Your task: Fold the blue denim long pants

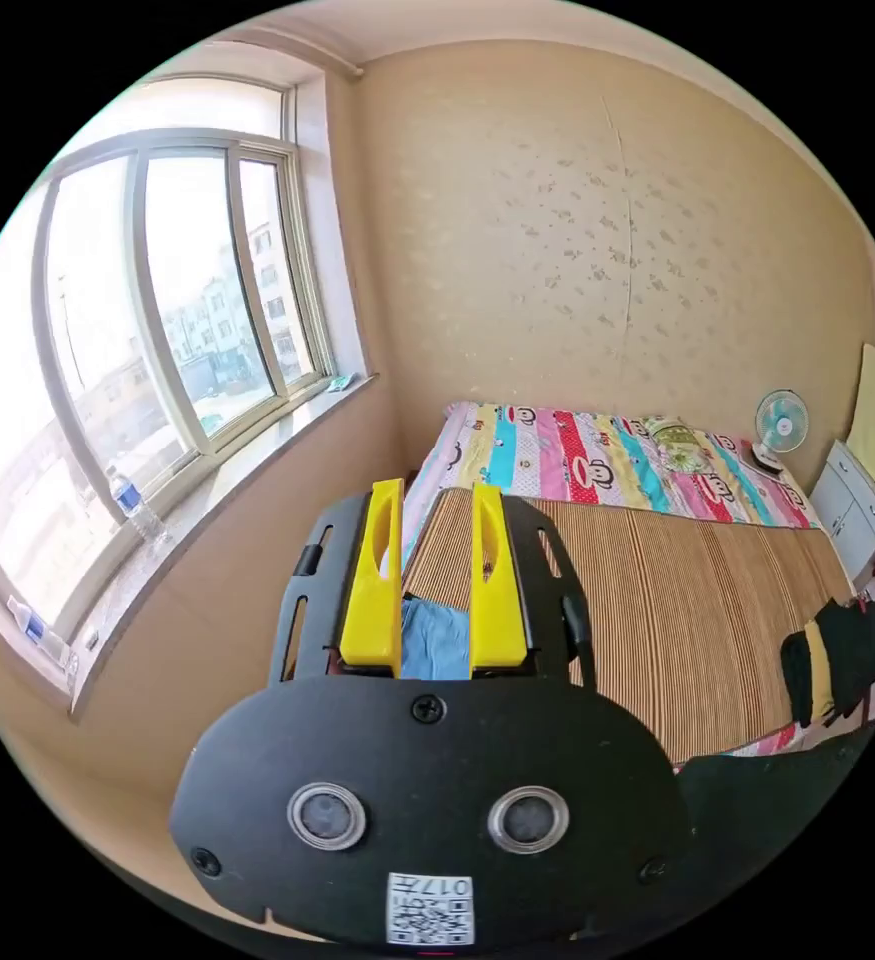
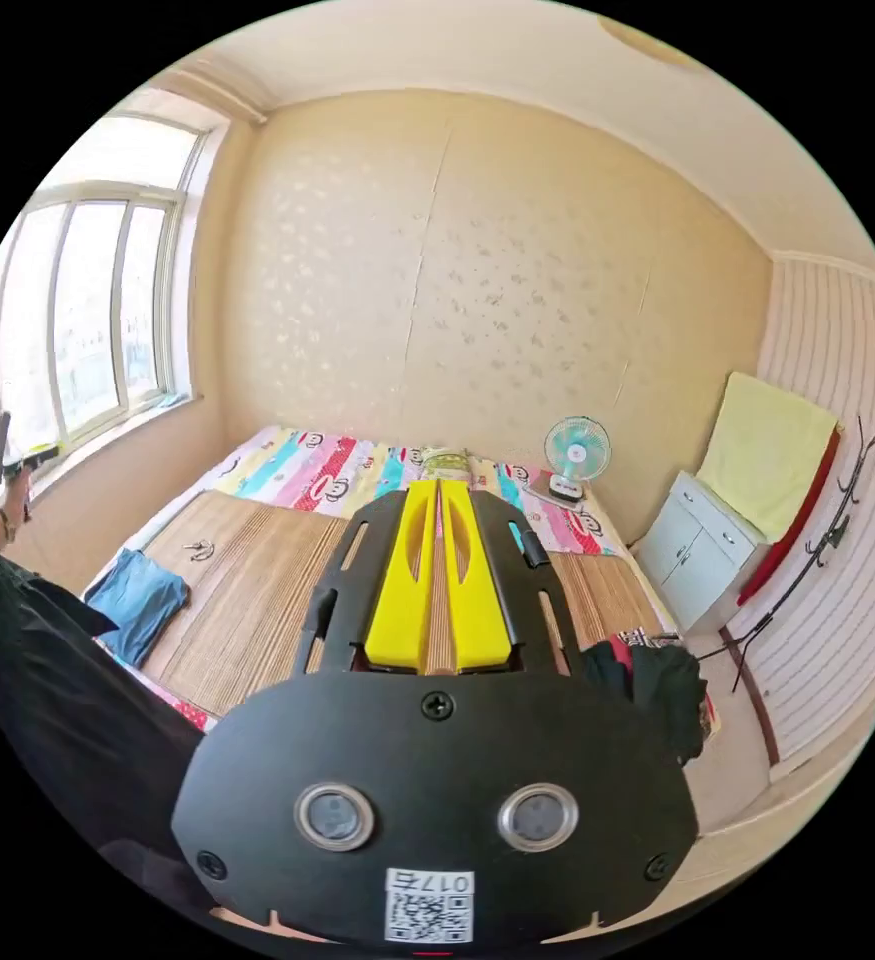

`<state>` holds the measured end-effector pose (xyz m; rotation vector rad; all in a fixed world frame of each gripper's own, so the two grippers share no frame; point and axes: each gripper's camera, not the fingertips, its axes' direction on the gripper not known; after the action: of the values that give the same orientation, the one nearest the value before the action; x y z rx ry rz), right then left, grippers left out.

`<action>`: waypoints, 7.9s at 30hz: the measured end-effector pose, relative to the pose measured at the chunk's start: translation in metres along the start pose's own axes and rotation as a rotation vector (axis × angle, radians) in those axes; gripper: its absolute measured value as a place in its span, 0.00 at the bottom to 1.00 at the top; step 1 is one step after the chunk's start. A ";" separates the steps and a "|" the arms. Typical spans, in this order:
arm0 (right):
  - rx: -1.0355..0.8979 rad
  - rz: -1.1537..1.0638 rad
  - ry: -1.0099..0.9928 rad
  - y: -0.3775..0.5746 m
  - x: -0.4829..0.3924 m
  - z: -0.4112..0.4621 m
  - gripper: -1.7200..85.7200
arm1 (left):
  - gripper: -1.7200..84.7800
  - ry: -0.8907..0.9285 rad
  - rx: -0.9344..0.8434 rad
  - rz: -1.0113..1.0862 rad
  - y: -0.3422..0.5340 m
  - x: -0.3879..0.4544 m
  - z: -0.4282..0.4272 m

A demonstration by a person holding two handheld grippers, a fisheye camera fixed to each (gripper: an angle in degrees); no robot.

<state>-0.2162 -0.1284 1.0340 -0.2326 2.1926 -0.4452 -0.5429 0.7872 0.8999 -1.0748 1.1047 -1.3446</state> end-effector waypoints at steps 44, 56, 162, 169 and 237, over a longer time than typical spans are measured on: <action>-0.060 0.542 -1.319 -0.007 -0.062 0.147 0.02 | 0.01 1.373 -0.301 0.151 -0.148 -0.129 0.234; -0.294 0.425 -1.164 0.045 -0.124 0.184 0.03 | 0.01 1.919 0.248 0.163 -0.215 -0.051 0.133; -0.479 0.717 -1.434 0.079 -0.124 0.395 0.04 | 0.08 1.065 -0.181 1.196 0.199 0.575 0.050; -0.127 0.580 -1.698 0.037 -0.080 0.373 0.03 | 0.12 1.389 -0.231 0.857 0.133 0.502 0.097; -0.130 0.346 -1.579 0.003 -0.114 0.320 0.12 | 0.04 2.054 0.194 0.408 -0.122 0.243 -0.017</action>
<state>0.1072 -0.1641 0.9352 -0.1619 0.6655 0.1237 -0.5935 0.5492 1.0224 1.1726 2.2054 -1.9119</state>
